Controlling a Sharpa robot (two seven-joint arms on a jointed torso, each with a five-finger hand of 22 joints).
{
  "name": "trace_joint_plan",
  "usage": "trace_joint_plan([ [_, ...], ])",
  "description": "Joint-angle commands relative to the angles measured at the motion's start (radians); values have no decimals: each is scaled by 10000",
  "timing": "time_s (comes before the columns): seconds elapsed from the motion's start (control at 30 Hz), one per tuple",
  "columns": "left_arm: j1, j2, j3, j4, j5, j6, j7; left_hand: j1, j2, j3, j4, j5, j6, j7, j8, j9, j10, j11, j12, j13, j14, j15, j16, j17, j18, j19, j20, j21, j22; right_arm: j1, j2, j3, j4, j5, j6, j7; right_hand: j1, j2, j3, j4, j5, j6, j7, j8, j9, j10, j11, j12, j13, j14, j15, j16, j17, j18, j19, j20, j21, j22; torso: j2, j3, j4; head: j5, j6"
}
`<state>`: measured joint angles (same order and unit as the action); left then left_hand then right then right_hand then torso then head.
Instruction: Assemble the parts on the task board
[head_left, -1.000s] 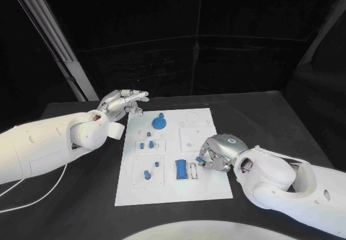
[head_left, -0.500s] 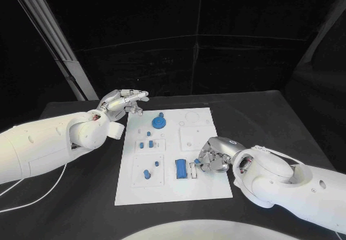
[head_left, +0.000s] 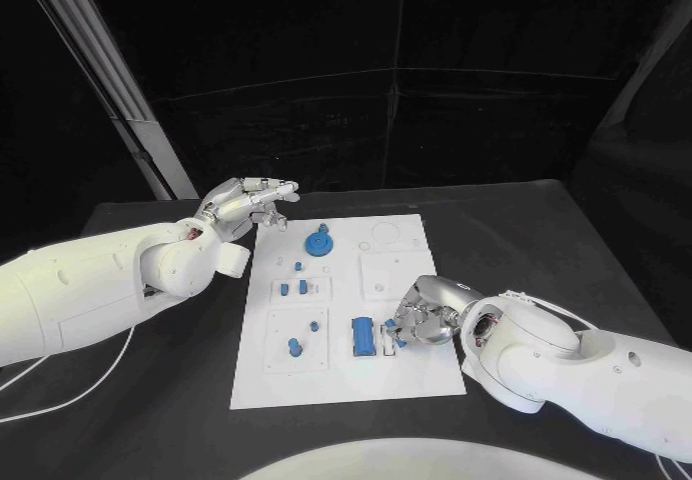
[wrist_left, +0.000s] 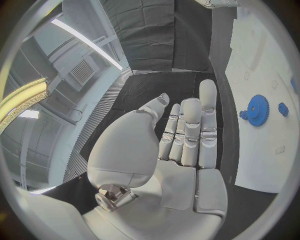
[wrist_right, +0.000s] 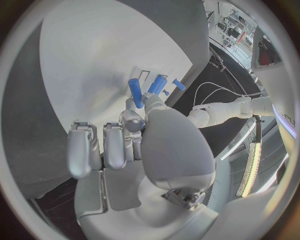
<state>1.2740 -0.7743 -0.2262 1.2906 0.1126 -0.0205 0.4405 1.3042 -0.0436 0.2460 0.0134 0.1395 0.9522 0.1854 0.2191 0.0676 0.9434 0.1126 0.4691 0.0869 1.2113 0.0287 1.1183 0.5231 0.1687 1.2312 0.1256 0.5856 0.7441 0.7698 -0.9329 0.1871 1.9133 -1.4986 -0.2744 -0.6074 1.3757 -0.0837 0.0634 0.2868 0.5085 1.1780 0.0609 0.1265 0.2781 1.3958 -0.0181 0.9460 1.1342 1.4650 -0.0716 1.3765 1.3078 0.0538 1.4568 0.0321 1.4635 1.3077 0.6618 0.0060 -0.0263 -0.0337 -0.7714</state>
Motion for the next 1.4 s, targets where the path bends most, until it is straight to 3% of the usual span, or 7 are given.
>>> trace_joint_plan([
  [0.03,16,3,8,5,-126,31,12,162,-17,6,-114,-70,-43,-1,76,9,-63,9,65,-21,61,-10,43,-12,140,93,10,-27,-9,12,21,1,1,416,-116,-91,-186,-5,41,8,46,97,-22,32,37,101,-6,112,87,617,-98,41,240,-95,44,-1,40,822,-7,8,-18,16,-15],
  [0.53,15,17,8,-8,-181,81,-56,188,-32,-3,-137,-89,-45,-1,85,9,-66,10,74,-26,62,-11,51,-23,140,100,8,-23,-8,13,109,0,-131,455,600,-158,-432,24,54,11,13,227,-74,87,83,126,-45,101,117,616,-126,50,256,-92,36,-24,37,818,0,2,-1,37,-43],
  [1.4,17,-16,8,18,-182,106,-102,184,-33,-10,-136,-99,-44,3,89,9,-66,12,78,-28,68,-10,62,-12,139,102,7,-22,-7,13,325,0,-316,310,719,-174,-713,172,113,9,-40,321,-127,142,140,294,-88,480,413,626,-160,90,311,-104,66,-56,71,876,10,7,-26,100,-71],
])
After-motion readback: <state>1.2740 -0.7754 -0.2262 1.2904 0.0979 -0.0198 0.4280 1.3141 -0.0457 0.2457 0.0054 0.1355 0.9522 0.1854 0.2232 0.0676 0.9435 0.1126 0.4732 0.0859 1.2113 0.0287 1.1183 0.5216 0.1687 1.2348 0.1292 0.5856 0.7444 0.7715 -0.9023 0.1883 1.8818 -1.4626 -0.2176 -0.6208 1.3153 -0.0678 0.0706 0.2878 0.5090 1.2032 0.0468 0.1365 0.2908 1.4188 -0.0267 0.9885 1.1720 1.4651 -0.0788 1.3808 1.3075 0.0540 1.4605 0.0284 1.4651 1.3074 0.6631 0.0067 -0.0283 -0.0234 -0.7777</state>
